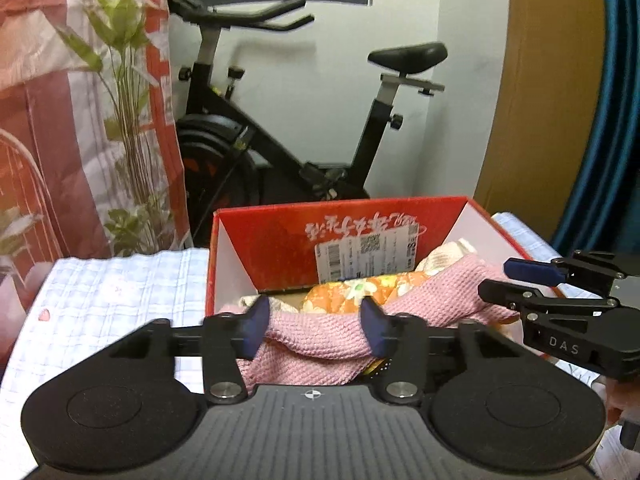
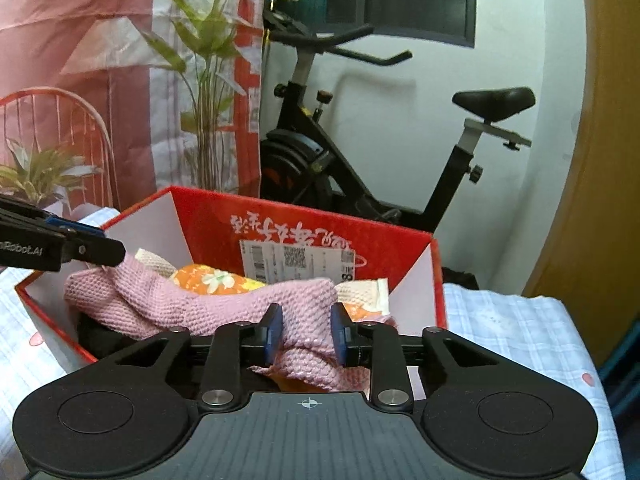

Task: Organize soft objects
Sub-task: 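Open both grippers to drop the pink cloth into the box, then move both grippers down to the green tasseled pouch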

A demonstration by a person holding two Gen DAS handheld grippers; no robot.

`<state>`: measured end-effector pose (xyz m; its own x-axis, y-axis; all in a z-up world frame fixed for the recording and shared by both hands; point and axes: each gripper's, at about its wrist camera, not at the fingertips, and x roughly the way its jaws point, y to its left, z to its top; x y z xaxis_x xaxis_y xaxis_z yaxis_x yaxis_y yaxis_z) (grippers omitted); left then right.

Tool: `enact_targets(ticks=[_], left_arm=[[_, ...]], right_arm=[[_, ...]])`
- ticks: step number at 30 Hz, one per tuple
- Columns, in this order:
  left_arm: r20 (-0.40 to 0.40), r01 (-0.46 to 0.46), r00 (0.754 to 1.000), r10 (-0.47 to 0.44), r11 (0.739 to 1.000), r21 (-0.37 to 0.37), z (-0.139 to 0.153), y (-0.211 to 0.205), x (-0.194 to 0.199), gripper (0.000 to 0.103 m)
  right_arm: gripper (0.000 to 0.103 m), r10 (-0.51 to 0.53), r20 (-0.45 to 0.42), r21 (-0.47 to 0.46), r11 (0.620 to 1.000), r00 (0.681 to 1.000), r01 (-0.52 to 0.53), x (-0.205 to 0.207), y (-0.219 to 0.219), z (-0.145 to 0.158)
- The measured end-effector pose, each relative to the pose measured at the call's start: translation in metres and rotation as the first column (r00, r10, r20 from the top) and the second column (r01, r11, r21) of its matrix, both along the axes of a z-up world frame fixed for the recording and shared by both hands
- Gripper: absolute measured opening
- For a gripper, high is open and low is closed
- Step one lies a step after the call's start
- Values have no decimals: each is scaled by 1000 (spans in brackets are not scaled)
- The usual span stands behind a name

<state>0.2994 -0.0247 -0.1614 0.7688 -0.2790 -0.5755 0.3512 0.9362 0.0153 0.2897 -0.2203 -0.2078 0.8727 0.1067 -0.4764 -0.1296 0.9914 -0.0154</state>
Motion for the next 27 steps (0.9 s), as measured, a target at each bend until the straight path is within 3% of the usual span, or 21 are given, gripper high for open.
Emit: enact_targets(ticks=[5,11,17,27], left_arm=[[9,-1,1000,1,1000,-7,9,3,-24,66],[26,6,1000,-6,1000,11,9,7,-64,74],[9,-2,1000,2,1000,-7,-10,11,-101,75],[-107,-6,994,3,1000,-26,-61,11,-127,75]], right_arm=[[57,16,26,27,999,1000,-17,-21,-14,14],[76,55,61,75,995,997,-59,-64,-40,27],[83,96,43,85,991,994,-99,-112,-65,12],[80,190,-93,80,980,977,-183,-165,-56,-57]])
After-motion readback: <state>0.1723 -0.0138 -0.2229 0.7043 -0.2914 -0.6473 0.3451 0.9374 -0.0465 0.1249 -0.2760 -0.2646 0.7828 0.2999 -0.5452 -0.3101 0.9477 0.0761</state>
